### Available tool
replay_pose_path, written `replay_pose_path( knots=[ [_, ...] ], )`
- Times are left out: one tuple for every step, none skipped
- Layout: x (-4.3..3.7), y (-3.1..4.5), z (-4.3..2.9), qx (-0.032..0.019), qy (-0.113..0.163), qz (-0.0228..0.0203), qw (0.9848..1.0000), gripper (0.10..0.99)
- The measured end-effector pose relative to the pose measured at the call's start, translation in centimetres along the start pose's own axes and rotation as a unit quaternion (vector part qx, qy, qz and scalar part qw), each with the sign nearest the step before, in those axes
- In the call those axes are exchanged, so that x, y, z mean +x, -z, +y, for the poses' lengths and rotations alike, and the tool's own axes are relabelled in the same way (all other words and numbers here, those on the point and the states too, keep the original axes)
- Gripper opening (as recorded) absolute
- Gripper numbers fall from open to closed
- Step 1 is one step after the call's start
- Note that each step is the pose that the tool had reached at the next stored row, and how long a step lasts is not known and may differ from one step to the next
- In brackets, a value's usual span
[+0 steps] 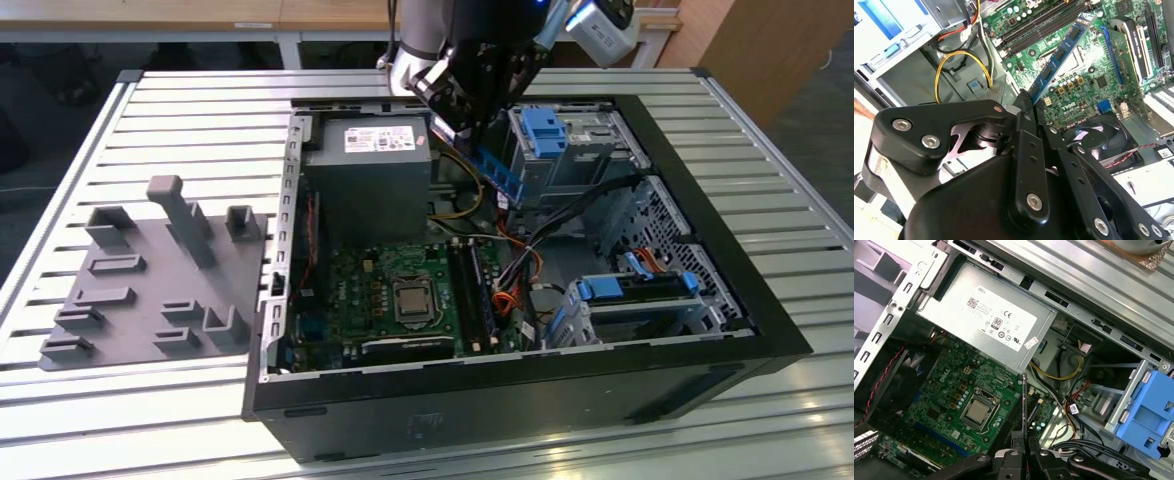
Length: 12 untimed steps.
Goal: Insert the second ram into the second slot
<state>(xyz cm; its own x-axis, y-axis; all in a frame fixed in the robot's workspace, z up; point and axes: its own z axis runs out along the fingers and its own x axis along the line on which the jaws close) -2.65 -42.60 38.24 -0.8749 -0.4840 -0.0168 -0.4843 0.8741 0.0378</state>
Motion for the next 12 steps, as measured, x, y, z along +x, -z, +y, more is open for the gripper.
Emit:
replay_pose_path(
  knots=[
    [0.01,0.00,-0.01,0.0000,-0.001,0.0000,1.0000,0.141],
    [0.01,0.00,-0.01,0.0000,-0.001,-0.0001,1.0000,0.141],
    [0.00,0.00,-0.02,0.0000,-0.001,-0.0001,1.0000,0.141],
    [0.01,0.00,-0.02,0.0001,-0.002,-0.0001,1.0000,0.141],
    [0.01,0.00,-0.02,0.0000,-0.002,-0.0001,1.0000,0.141],
    [0.01,0.00,-0.02,0.0001,-0.003,-0.0001,1.0000,0.141],
    [0.01,0.00,-0.02,0.0001,-0.005,-0.0002,1.0000,0.141],
    [0.01,0.00,-0.03,0.0002,-0.008,-0.0003,1.0000,0.141],
    [0.01,0.00,-0.03,0.0002,-0.013,-0.0005,0.9999,0.141],
    [0.00,0.00,-0.03,0.0003,-0.019,-0.0007,0.9998,0.141],
    [0.01,0.00,-0.03,0.0004,-0.024,-0.0009,0.9997,0.141],
    [0.01,-0.01,-0.02,0.0006,-0.031,-0.0012,0.9995,0.141]
  ],
)
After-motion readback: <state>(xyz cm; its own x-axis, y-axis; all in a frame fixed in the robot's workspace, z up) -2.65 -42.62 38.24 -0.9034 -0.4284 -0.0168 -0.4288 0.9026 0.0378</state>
